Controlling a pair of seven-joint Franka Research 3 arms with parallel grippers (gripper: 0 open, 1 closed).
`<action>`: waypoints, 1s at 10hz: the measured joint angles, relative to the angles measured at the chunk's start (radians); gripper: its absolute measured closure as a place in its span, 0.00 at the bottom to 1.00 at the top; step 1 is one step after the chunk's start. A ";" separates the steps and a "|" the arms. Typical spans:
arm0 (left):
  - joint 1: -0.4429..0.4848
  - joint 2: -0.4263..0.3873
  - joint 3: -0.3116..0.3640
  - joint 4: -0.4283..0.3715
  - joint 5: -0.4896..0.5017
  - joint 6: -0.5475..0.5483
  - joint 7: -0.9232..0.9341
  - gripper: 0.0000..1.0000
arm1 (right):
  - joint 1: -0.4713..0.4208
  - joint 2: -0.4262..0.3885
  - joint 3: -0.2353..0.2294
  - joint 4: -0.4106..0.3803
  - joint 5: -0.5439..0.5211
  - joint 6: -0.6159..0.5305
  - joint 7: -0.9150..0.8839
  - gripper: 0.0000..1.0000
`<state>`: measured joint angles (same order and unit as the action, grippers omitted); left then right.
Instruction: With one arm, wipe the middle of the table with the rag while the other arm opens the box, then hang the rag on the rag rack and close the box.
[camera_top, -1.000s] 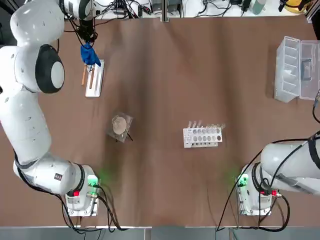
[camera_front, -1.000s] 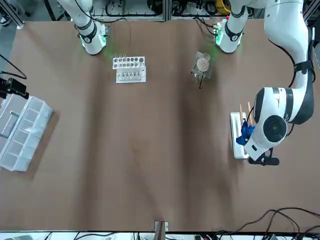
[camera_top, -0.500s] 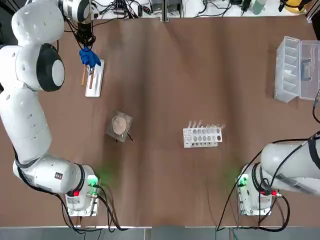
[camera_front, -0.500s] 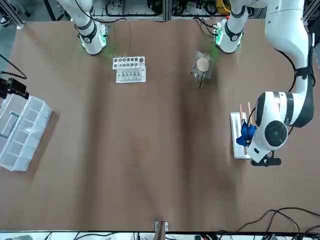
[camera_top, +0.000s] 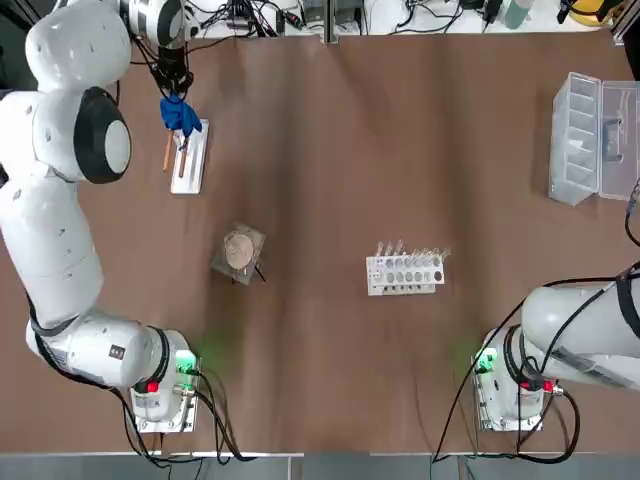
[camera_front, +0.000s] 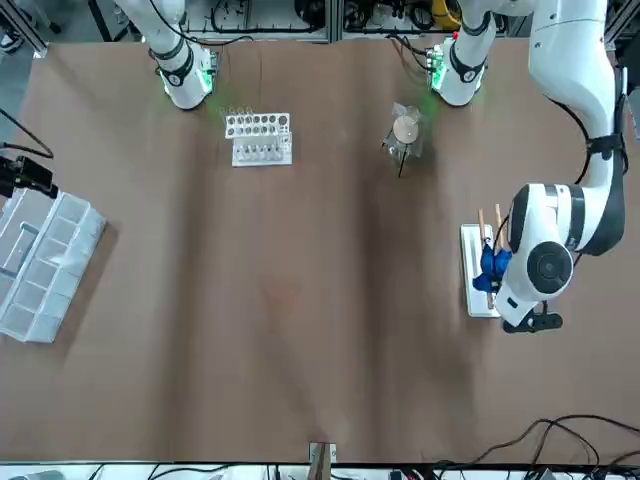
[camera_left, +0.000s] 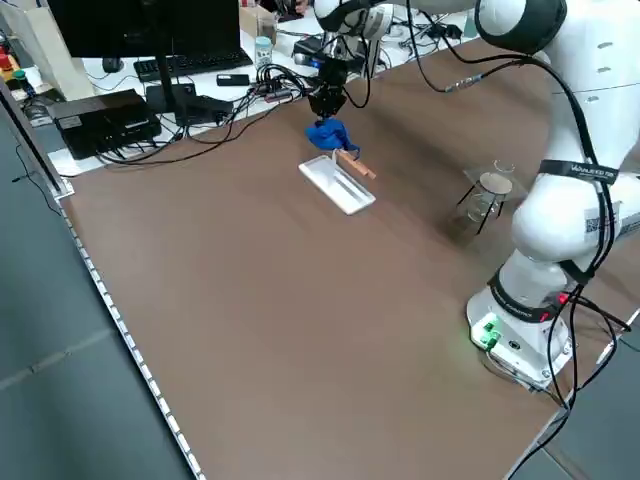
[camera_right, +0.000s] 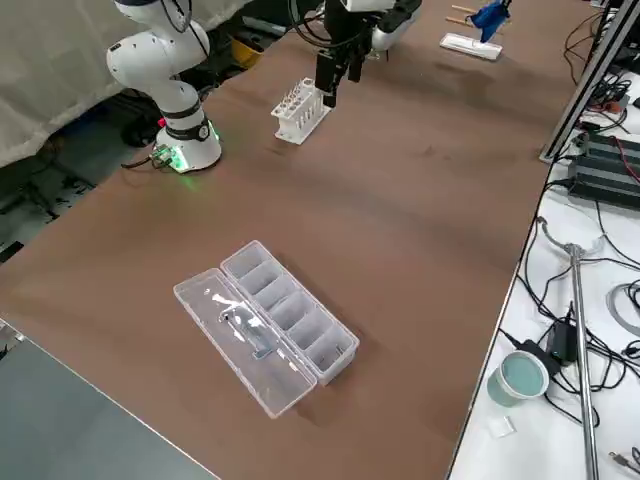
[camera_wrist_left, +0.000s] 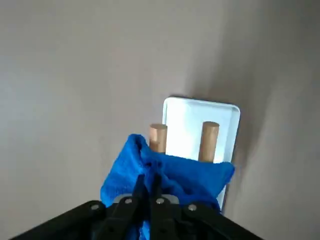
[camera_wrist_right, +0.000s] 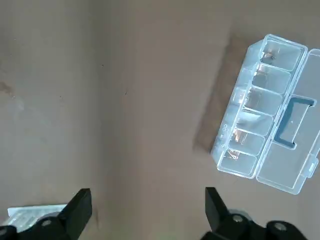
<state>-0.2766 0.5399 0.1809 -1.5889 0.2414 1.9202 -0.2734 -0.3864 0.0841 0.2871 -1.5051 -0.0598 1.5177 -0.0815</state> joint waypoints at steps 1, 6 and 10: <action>0.000 0.000 0.000 0.000 -0.002 0.000 -0.002 0.81 | 0.000 0.001 0.000 0.000 0.000 0.000 0.000 0.00; 0.008 0.000 0.000 0.000 -0.006 0.000 -0.003 0.38 | -0.001 0.001 0.000 0.000 0.001 0.001 0.001 0.34; 0.008 0.000 0.000 0.001 -0.007 0.000 -0.003 0.03 | -0.156 0.024 -0.006 -0.003 0.002 0.005 -0.025 0.97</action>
<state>-0.2685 0.5395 0.1806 -1.5876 0.2348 1.9203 -0.2764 -0.5422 0.1083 0.2808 -1.5082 -0.0576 1.5231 -0.1061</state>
